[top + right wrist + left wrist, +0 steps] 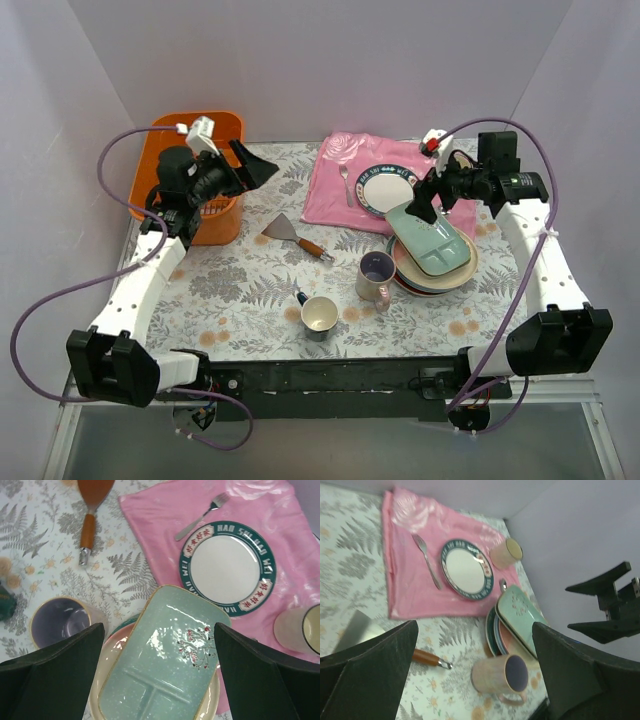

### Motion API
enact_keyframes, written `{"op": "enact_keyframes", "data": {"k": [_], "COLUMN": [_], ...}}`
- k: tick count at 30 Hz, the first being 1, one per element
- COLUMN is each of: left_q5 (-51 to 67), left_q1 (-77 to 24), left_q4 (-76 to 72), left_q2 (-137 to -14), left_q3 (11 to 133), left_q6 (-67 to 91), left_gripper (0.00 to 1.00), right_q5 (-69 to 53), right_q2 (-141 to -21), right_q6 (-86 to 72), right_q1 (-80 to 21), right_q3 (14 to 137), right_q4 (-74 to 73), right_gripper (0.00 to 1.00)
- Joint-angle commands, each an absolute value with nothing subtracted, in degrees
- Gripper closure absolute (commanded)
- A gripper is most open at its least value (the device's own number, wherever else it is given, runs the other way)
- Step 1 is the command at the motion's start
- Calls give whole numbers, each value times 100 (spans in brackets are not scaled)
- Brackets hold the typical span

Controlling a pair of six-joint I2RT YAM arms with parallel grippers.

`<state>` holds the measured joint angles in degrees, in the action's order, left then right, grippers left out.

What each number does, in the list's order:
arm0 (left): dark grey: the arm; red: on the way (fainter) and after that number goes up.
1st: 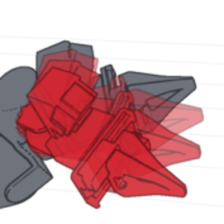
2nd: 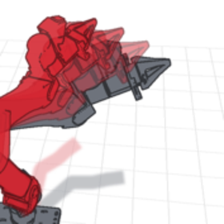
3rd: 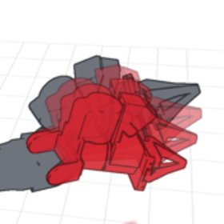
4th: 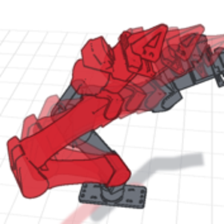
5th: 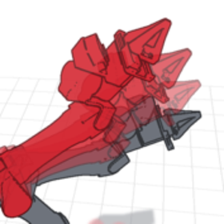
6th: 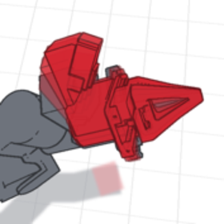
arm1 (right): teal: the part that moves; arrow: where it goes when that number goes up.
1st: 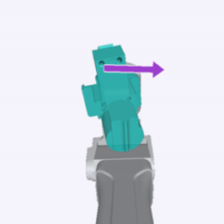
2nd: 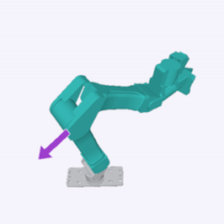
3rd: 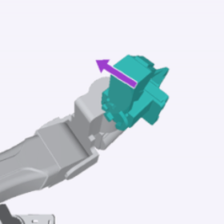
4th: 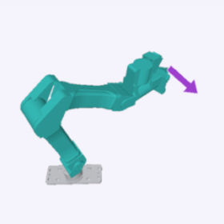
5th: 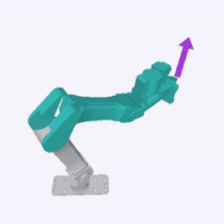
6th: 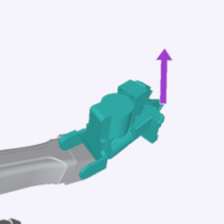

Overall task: Place the mixed dishes into the plastic bin
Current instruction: Pick up the plate at the center of the board.

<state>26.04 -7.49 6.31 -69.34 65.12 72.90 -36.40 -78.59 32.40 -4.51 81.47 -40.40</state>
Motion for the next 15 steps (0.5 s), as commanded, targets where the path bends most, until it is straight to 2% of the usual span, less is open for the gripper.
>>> {"op": "enact_keyframes", "data": {"k": [1,4,8,15], "left_q5": [2997,2883,2830,2733], "left_q1": [-1344,-1748,-2170,-2584], "left_q4": [1256,1608,1775,1810], "left_q2": [-7311,-7627,-7900,-8209], "left_q3": [6916,7066,7110,7022], "left_q6": [6865,6759,6811,7049], "left_gripper": [2,2,2,2], "right_q5": [-4252,-4403,-4087,-3823], "right_q2": [-7726,-7734,-7787,-8200], "right_q6": [4366,4509,3938,3077], "right_q1": [-782,-800,-704,208], "right_q3": [7990,7893,7647,7620], "right_q4": [-4789,-4913,-4474,-4157], "right_gripper": [1,1,2,4]}}
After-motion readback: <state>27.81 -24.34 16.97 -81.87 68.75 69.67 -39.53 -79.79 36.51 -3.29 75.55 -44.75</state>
